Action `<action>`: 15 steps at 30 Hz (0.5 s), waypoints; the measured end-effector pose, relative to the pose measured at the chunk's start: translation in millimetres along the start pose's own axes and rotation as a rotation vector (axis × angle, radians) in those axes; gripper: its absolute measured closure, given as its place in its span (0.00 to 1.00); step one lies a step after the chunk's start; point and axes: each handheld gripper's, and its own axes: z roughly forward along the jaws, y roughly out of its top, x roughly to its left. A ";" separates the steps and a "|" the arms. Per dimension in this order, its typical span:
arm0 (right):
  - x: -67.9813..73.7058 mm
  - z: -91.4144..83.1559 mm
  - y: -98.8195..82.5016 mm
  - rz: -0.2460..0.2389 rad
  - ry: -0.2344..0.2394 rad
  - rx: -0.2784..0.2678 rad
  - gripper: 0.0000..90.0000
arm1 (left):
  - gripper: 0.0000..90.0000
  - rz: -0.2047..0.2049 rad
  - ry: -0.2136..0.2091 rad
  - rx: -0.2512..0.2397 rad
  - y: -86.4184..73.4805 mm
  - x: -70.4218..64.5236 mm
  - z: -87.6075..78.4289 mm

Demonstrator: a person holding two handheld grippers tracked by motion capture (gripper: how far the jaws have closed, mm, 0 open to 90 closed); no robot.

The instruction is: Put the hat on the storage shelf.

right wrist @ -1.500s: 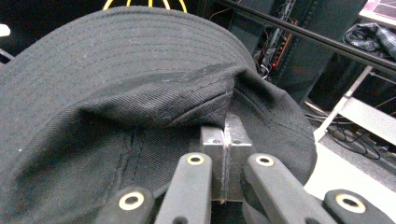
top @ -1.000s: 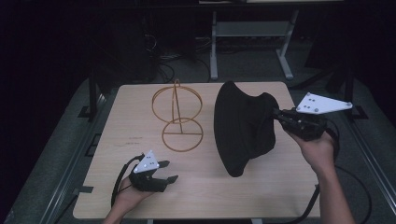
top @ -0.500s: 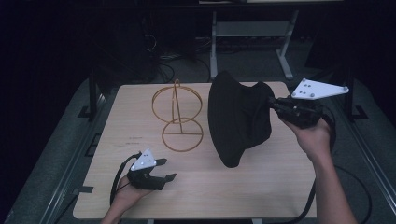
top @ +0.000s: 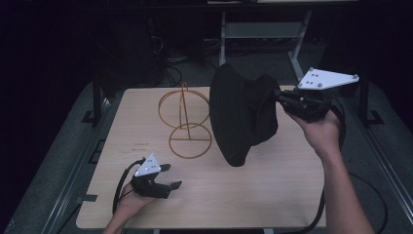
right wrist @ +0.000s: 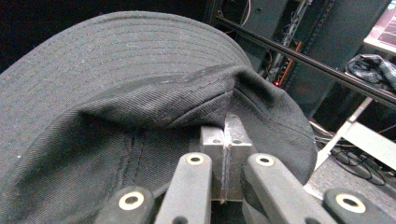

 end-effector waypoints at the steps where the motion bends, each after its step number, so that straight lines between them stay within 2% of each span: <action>1: -1.1 3.2 4.6 0.010 0.008 -0.005 1.00 | 0.28 0.000 0.000 -0.004 -0.1 0.9 -0.5; 7: -2.3 15.4 17.2 0.005 0.019 -0.002 1.00 | 0.27 0.017 0.008 0.012 -0.7 4.2 -2.4; 15: -3.0 28.8 30.7 0.007 0.036 -0.010 1.00 | 0.27 0.004 0.010 0.006 -1.1 5.0 -2.0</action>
